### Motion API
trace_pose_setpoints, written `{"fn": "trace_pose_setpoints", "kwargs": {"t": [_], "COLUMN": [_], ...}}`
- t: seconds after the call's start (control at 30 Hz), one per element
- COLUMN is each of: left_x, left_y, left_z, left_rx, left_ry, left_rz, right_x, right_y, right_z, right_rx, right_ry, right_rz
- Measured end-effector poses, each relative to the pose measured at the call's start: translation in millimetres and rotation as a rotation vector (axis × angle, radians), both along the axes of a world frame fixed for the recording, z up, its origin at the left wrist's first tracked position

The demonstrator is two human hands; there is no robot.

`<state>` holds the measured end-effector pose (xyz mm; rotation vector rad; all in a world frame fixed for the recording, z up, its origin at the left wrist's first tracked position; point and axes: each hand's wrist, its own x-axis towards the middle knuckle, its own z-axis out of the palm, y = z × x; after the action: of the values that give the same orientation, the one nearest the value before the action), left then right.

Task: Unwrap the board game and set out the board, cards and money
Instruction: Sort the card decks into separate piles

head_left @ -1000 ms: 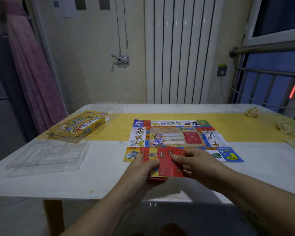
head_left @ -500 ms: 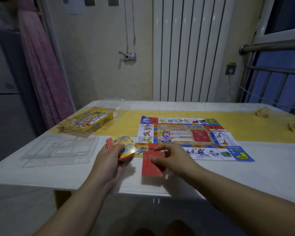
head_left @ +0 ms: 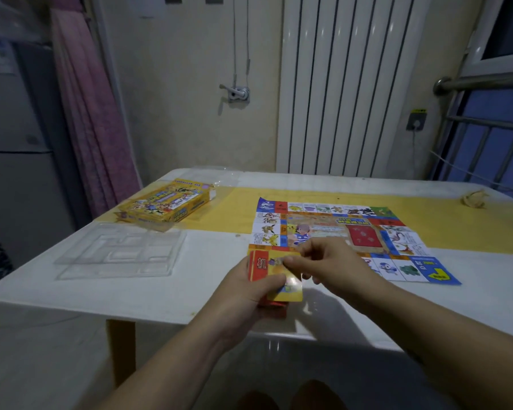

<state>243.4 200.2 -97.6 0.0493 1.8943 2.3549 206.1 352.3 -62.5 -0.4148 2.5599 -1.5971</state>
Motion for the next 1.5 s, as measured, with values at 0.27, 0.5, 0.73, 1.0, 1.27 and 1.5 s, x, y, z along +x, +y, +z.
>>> {"fn": "trace_pose_setpoints", "kwargs": {"t": [0.27, 0.5, 0.73, 1.0, 1.27, 1.5], "left_x": [-1, -12, -8, -5, -5, -1], "left_y": [3, -1, 3, 6, 4, -15], "left_z": [7, 4, -3, -6, -7, 0], "left_rx": [0.067, 0.119, 0.067, 0.007, 0.006, 0.056], "left_ry": [-0.023, -0.031, -0.053, -0.044, -0.019, -0.028], "left_rz": [0.001, 0.145, 0.148, 0.124, 0.169, 0.215], "right_x": [-1, 5, 13, 24, 25, 20], "right_y": [36, 57, 56, 48, 43, 38], "right_z": [3, -4, -21, -37, -32, -21], "right_rx": [-0.183, -0.352, -0.056, 0.849, 1.136, 1.127], "right_ry": [-0.081, -0.249, -0.108, 0.330, 0.358, 0.249], "right_rz": [-0.099, -0.091, -0.138, -0.046, 0.042, 0.085]}}
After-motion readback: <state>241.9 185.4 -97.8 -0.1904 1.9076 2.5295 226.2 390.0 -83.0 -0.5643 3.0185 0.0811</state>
